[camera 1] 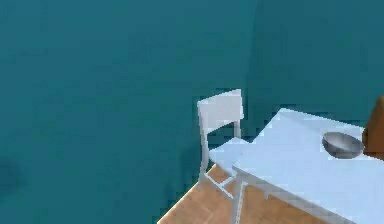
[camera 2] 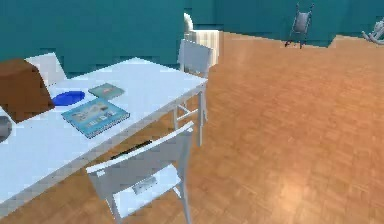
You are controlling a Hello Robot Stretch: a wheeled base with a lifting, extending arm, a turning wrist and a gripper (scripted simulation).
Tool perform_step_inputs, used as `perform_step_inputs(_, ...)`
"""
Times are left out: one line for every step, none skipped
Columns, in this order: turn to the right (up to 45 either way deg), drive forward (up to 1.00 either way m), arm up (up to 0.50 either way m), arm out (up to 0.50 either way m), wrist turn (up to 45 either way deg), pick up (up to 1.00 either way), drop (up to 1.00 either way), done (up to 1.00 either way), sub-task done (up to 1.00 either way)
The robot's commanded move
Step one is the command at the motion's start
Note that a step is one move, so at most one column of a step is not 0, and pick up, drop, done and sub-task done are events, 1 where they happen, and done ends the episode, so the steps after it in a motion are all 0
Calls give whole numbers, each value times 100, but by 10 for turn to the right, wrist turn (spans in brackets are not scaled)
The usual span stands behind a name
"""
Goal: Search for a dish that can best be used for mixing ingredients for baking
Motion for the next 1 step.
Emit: perform_step_inputs(390, 0, 0, 0, 0, 0, 0, 0, 0)
